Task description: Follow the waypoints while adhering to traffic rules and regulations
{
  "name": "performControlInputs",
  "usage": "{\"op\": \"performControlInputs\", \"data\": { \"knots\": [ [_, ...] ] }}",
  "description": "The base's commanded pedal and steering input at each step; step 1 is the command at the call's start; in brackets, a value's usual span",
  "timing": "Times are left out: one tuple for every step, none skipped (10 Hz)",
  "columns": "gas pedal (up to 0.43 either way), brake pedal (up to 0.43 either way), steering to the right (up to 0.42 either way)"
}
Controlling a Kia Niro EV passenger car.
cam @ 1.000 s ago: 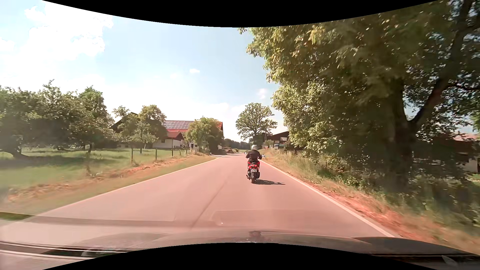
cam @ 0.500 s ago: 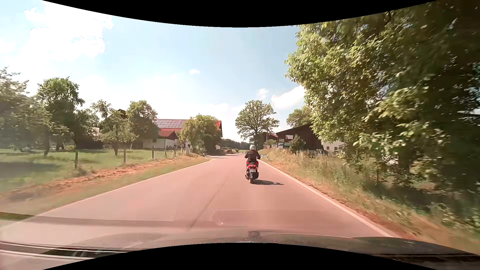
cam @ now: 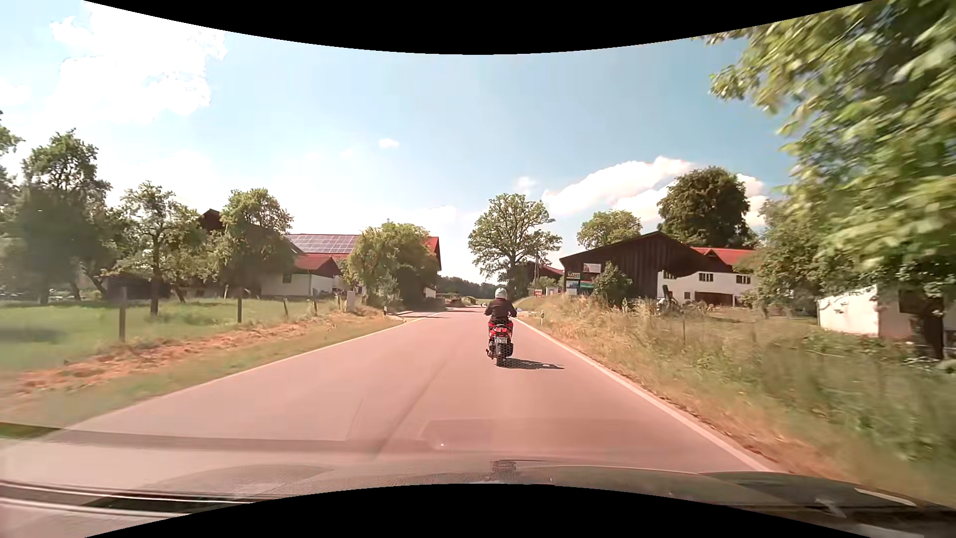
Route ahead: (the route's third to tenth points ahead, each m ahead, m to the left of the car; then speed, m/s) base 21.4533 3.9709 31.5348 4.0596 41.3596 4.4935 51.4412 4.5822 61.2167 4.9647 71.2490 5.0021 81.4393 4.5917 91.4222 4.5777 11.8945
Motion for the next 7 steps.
{"op": "performControlInputs", "data": {
  "knots": [
    [0.110, 0.006, -0.003],
    [0.110, 0.006, -0.003],
    [0.110, 0.006, -0.003],
    [0.110, 0.006, -0.003],
    [0.110, 0.006, -0.004],
    [0.110, 0.006, -0.004],
    [0.110, 0.006, -0.004]
  ]
}}
